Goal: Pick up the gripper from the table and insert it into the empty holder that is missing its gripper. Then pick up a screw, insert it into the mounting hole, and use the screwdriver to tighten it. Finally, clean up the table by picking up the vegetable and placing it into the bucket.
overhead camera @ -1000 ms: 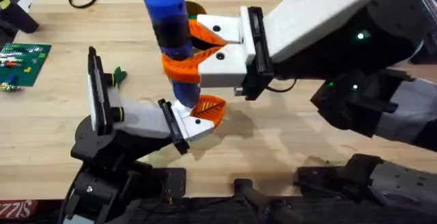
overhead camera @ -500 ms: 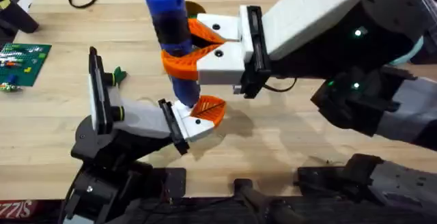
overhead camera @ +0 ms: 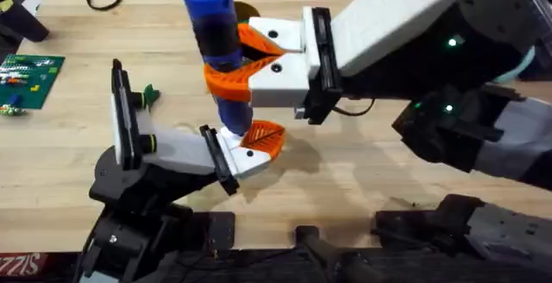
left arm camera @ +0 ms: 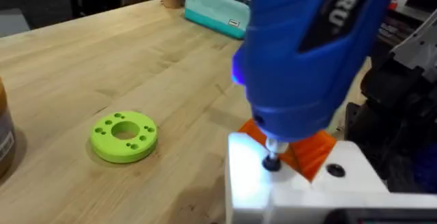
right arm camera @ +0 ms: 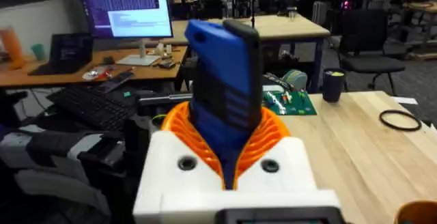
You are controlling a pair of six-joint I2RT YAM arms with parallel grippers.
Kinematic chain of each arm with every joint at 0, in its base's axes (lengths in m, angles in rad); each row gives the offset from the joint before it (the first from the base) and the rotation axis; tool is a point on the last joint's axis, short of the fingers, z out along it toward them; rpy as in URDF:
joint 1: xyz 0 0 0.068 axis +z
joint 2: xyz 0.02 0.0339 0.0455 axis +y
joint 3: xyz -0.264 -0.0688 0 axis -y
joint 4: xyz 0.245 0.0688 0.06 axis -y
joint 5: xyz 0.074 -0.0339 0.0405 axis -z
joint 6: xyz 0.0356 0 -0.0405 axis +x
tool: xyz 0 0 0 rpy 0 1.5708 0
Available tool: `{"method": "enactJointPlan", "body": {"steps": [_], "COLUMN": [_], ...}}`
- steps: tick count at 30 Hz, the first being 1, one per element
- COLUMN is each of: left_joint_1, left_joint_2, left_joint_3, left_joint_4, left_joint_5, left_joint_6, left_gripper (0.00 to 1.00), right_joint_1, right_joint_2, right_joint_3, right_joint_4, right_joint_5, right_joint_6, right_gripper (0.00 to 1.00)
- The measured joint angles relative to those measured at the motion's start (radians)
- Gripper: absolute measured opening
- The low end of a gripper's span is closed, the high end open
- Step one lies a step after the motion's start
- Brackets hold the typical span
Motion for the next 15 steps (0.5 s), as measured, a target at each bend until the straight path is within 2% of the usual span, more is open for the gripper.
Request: {"method": "enactJointPlan", "body": {"steps": [5, 15], "left_joint_1": [0.001, 0.001], "left_joint_2": [-0.003, -0.002], "left_joint_3": [0.000, 0.000], "left_joint_4": [0.010, 0.001], "left_joint_5": [-0.008, -0.007], "left_joint_6": [0.005, 0.007], "left_gripper": [0.015, 0.015], "right_joint_1": [0.000, -0.046], "right_joint_2": [0.041, 0.040], "right_joint_3": [-0.026, -0.030], "right_joint_4": [0.182, 0.342], "right_joint_5": [-0.031, -0.032], "right_joint_6": [0.016, -0.004], "right_gripper": [0.039, 0.039]}}
